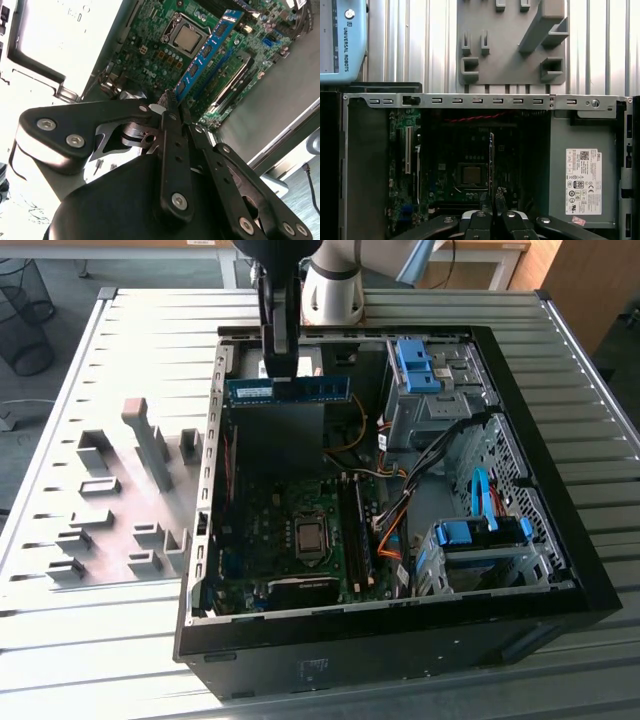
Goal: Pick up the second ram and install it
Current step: 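Pick up the second ram and move it above second insertion slot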
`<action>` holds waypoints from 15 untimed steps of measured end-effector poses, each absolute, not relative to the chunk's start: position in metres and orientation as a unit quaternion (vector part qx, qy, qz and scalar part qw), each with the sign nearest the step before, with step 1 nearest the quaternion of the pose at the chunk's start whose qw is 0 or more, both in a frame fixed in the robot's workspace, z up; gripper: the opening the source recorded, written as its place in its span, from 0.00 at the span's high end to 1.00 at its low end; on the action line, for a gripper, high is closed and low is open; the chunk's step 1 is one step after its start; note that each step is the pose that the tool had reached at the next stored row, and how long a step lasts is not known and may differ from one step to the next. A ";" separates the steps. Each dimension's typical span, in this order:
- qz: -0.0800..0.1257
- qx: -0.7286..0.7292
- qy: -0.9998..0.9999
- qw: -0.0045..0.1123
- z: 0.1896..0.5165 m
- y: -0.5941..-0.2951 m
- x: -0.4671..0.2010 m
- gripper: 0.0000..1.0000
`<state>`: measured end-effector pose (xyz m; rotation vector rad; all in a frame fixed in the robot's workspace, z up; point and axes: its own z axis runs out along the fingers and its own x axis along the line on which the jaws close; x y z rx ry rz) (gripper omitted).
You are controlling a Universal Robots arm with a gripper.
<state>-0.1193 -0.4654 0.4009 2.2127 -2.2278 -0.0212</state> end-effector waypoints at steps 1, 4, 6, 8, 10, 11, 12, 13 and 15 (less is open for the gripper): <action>-0.007 0.705 -0.709 0.001 0.401 -0.465 -0.118 0.86; -0.007 0.705 -0.710 0.001 0.401 -0.465 -0.114 0.86; -0.007 0.705 -0.710 0.001 0.401 -0.465 -0.111 0.86; -0.007 0.705 -0.710 0.001 0.401 -0.465 -0.108 0.86; -0.007 0.705 -0.710 0.001 0.401 -0.465 -0.106 0.86; -0.007 0.705 -0.709 0.001 0.401 -0.465 -0.105 0.86; -0.007 0.705 -0.710 0.001 0.401 -0.465 -0.104 0.86; -0.007 0.705 -0.710 0.001 0.401 -0.465 -0.103 0.86; -0.007 0.705 -0.710 0.001 0.401 -0.465 -0.100 0.86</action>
